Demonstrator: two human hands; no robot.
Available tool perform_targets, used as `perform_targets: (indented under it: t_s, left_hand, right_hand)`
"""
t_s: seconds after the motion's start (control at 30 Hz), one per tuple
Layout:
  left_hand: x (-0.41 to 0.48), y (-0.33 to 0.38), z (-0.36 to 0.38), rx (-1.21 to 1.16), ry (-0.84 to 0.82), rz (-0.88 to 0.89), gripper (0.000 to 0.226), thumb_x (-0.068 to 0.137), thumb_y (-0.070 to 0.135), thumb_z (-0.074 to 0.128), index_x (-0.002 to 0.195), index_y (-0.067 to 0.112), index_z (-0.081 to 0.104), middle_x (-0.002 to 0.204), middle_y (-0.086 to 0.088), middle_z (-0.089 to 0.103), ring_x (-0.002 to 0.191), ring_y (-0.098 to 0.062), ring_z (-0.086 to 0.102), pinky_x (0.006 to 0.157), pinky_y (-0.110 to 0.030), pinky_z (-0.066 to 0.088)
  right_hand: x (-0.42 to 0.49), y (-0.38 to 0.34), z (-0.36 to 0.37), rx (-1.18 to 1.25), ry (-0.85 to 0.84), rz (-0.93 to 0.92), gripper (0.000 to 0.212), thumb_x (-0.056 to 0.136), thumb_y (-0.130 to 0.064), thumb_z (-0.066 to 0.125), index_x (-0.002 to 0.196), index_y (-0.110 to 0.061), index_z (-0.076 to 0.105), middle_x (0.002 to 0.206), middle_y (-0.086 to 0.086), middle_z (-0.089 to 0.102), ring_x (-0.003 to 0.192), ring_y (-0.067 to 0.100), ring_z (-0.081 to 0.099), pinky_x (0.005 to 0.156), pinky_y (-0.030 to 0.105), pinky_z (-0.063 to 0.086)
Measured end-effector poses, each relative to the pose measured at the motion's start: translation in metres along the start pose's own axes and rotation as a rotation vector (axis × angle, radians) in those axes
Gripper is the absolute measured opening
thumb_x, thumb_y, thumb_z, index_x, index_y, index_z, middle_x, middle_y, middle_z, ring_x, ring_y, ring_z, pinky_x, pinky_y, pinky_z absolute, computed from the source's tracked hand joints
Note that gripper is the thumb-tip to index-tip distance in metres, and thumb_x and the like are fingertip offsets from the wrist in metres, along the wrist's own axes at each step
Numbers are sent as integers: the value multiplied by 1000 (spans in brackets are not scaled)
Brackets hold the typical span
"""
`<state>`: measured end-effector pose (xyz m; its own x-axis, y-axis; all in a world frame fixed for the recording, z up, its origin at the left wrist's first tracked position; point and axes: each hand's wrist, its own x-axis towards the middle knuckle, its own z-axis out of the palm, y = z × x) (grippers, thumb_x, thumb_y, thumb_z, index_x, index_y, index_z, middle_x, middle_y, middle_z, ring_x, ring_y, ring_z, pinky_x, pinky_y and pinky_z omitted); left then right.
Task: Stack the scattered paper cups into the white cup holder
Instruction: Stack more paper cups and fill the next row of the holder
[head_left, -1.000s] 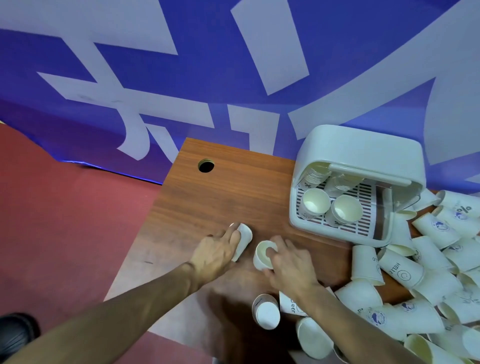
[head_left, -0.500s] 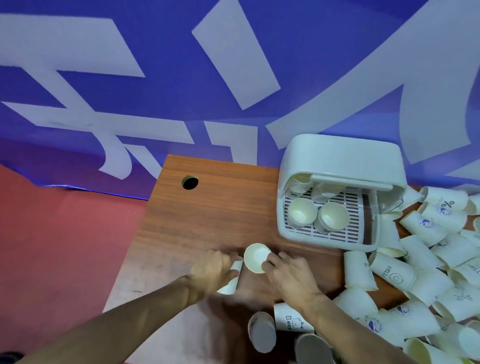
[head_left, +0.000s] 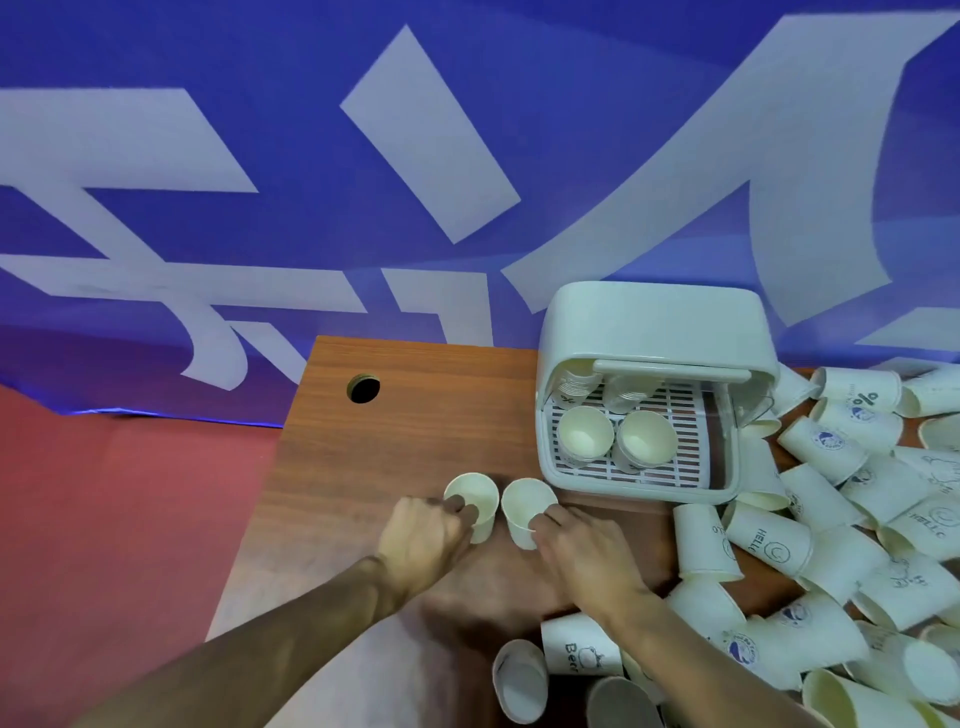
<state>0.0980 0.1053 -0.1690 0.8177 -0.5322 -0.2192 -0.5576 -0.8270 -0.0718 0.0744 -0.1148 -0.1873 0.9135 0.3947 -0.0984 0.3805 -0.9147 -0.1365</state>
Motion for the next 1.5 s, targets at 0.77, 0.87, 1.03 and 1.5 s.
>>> perform_targets:
  t_s: [0.77, 0.87, 1.03, 1.5]
  left_hand:
    - [90, 45, -113, -107, 477, 132, 17, 82, 26, 65, 71, 19, 54, 61, 2, 49, 41, -22, 45, 35, -22, 27]
    - [95, 52, -112, -91, 453, 174, 17, 80, 24, 66, 69, 18, 55, 61, 1, 50, 43, -22, 49, 37, -22, 25]
    - [104, 55, -105, -96, 414, 188, 16, 80, 24, 66, 70, 18, 54, 62, 1, 51, 46, -23, 51, 36, -23, 29]
    - [119, 59, -80, -177, 423, 184, 19, 86, 25, 57, 69, 19, 51, 62, 1, 48, 46, -21, 45, 35, -26, 34]
  right_hand:
    - [-32, 115, -78, 363, 544, 191, 8, 89, -19, 63, 97, -20, 65, 97, -8, 62, 85, 9, 59, 62, 30, 56]
    - [-34, 127, -73, 357, 539, 192, 10, 88, -16, 65, 97, -18, 66, 97, -6, 63, 86, 11, 60, 62, 33, 57]
    - [-35, 135, -63, 356, 585, 155, 7, 88, -14, 66, 95, -16, 67, 94, -4, 64, 83, 13, 61, 57, 30, 55]
    - [-22, 151, -41, 352, 572, 95, 10, 90, -20, 58, 92, -17, 68, 90, -7, 64, 83, 10, 61, 53, 23, 49]
